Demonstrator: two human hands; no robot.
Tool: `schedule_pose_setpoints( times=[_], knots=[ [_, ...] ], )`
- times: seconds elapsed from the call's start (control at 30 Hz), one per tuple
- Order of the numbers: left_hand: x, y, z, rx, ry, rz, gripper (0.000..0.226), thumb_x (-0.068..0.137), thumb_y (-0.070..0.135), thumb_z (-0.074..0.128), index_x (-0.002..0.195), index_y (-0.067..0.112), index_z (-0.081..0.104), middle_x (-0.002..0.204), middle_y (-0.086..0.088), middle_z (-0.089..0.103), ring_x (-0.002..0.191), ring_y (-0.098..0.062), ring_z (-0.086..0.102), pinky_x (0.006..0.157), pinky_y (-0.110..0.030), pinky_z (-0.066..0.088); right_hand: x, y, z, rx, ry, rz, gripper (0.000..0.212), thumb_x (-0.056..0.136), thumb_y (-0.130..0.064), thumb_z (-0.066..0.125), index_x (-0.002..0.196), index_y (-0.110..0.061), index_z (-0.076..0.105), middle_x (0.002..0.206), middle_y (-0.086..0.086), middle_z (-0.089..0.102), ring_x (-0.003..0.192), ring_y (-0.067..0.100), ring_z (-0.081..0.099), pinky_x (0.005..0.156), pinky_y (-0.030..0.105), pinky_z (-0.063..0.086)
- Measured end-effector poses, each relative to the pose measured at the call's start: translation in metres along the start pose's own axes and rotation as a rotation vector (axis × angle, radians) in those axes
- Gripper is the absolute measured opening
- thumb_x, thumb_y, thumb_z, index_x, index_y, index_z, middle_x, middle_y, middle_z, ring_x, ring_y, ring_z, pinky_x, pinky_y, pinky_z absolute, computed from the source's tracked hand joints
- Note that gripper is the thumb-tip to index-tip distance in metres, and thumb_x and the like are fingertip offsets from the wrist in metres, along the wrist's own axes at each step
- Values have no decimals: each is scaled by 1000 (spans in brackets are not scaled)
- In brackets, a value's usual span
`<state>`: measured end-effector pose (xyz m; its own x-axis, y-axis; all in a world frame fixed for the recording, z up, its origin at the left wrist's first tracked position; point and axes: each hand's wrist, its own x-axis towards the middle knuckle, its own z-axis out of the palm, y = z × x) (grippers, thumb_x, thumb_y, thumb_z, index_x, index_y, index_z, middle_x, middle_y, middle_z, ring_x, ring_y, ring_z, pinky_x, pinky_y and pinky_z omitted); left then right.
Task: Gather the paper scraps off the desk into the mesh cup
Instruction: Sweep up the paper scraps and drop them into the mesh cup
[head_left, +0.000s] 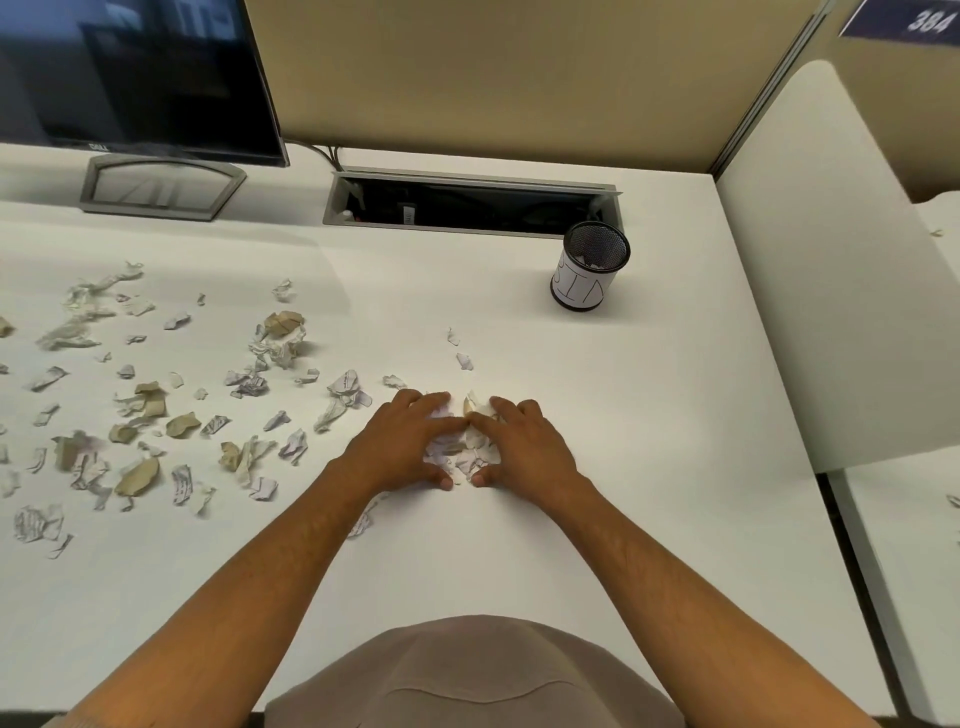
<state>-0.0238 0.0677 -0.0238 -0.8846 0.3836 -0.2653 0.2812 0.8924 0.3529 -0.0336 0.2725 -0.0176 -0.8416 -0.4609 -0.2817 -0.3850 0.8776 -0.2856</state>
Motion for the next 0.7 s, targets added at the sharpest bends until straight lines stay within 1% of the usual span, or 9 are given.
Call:
schedule_pose_setpoints(
  times=[0.13,0.23,0.3,0.37,0.43,0.5,0.57,0.63,0.7],
  knots=[
    [-5,4,3,-138,2,-30,55,74,39,78,126,34,60,142,6,42,123,-19,33,96,-32,38,-8,-7,3,36,8,-10,61,82,-40,71,137,-28,47,137,5,44,121,28,37,82,37,45],
    [-8,7,3,-201,29,-32,39,80,27,75,118,24,68,134,0,51,121,-22,41,94,-37,43,-13,-13,8,13,22,-28,44,89,-32,63,131,-23,52,129,5,48,119,26,38,69,32,41],
    [-11,10,2,-222,57,-11,28,83,22,72,111,18,71,124,-4,57,113,-25,50,88,-40,46,-15,-16,11,20,42,-39,33,94,-32,57,124,-18,56,120,5,51,113,25,42,64,29,35],
    [-12,13,0,-220,69,-2,22,84,18,70,106,15,72,115,-4,61,105,-24,54,82,-41,48,-19,-17,12,53,67,-27,24,96,-26,51,116,-14,58,111,5,52,107,24,45,62,28,30],
    [-13,15,-1,-207,73,-20,21,84,16,68,104,16,72,111,-2,62,102,-23,54,81,-40,47,-20,-16,11,34,91,-55,18,96,-19,50,108,-10,60,103,5,53,103,24,45,60,29,29],
    [-13,17,-2,-199,81,-45,21,83,16,68,103,16,71,107,-2,63,100,-22,55,80,-37,46,-21,-14,9,54,94,-69,18,94,-23,55,100,-8,63,95,6,54,98,25,46,60,29,30],
    [-12,18,-2,-205,105,-74,19,82,15,68,101,14,70,103,-2,64,97,-23,56,79,-35,45,-20,-10,6,151,91,-50,20,90,-27,62,94,-8,67,90,6,58,92,25,49,62,31,35],
    [-11,19,-3,-276,146,-138,15,82,13,69,97,12,70,99,-3,65,92,-22,58,79,-33,45,-18,-5,4,291,120,1,16,84,-11,62,97,-9,72,94,5,66,94,26,56,73,32,44],
    [-11,19,-4,-369,187,-206,13,81,11,70,94,13,71,94,-1,66,86,-18,58,75,-28,43,-18,0,2,459,165,76,27,80,3,58,98,-8,75,100,6,72,96,23,63,82,32,47]
  ],
)
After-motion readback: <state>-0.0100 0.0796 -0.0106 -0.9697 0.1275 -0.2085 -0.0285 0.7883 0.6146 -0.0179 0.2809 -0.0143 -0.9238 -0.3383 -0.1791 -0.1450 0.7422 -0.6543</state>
